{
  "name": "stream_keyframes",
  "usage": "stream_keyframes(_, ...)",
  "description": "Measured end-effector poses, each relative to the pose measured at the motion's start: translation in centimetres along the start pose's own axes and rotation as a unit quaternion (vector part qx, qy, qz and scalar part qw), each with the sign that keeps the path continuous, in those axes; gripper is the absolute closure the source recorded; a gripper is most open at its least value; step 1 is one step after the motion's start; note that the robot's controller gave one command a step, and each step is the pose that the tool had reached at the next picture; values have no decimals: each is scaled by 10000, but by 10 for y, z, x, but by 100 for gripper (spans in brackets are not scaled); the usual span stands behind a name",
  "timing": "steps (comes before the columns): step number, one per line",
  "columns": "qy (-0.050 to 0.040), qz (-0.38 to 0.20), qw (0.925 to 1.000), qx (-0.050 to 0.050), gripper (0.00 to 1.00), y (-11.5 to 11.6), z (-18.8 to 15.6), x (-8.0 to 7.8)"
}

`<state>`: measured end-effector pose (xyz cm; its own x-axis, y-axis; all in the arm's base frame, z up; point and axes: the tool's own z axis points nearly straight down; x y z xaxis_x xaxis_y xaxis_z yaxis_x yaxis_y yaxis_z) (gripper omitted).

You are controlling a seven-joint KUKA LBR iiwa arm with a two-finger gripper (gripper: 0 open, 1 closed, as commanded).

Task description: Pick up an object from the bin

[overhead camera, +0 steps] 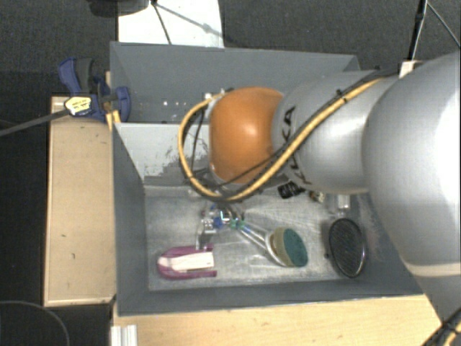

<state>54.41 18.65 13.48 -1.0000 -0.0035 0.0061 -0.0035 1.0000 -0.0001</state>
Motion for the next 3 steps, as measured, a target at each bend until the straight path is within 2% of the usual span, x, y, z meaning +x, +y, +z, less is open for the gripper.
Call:
stream_keyframes(1,-87,-1086,9940,-12,0,10,60,58)
stream_keyframes(2,-112,-2141,9768,-10,0,24,33,61)
stream_keyframes(3,-61,-1646,9863,0,0,-4,30,63)
